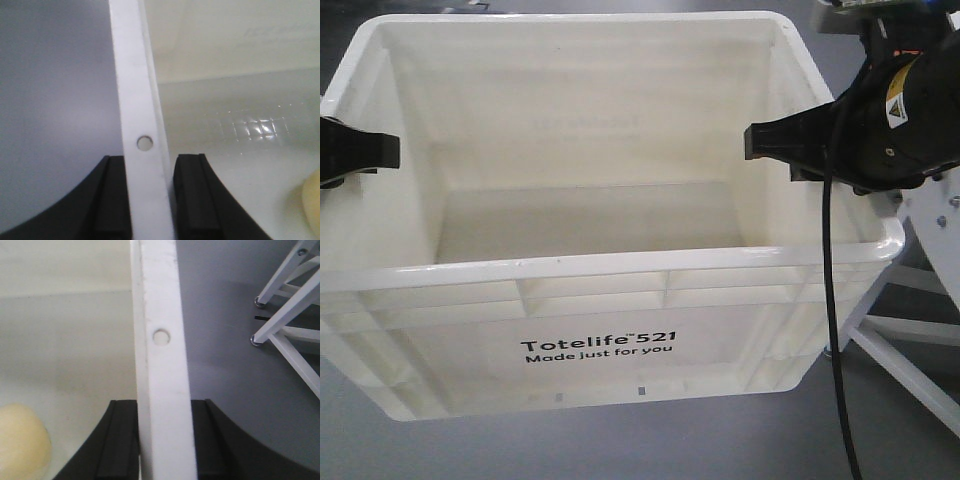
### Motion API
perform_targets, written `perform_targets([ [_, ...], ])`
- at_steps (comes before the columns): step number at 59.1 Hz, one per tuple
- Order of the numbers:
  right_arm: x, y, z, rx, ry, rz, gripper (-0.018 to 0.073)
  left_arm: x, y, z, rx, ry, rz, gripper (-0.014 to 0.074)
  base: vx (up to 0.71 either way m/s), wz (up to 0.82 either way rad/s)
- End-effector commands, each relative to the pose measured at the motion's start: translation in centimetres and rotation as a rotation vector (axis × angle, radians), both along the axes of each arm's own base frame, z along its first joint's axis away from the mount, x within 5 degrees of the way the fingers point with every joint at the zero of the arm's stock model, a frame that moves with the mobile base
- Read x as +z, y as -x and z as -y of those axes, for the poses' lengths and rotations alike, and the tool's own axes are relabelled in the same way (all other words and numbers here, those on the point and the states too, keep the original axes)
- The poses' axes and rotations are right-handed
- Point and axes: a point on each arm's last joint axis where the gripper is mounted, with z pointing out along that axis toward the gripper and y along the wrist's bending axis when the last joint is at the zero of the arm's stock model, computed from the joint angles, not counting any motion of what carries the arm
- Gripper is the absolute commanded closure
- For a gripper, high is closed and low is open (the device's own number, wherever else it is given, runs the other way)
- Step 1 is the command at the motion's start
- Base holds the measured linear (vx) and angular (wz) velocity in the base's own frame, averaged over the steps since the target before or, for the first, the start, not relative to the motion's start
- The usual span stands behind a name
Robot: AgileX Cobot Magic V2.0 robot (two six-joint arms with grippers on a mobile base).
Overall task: Place moving items into box and shelve
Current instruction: 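Hold the tote with both grippers while the base drives away, then keep holding the tote level with both grippers during driving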
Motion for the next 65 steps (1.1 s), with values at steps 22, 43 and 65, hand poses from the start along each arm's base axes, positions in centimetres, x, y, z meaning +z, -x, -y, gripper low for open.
perform_targets([
  [22,2.64,-0.04,1.15,-0.001,0.037,0.156,0.0449,3.04,0.27,-0.28,-0.043,0.004,0.21,0.0428,-0.14,0.55],
  [43,2.64,-0.03,1.16,-0.001,0.037,0.156,0.0449,3.04,0.27,-0.28,-0.043,0.004,0.21,0.0428,-0.16,0.6],
  [65,2.64,-0.03,1.16,-0.001,0.037,0.156,0.0449,3.03,0.27,-0.29,-0.043,0.003,0.209,0.0428,-0.14,0.54],
])
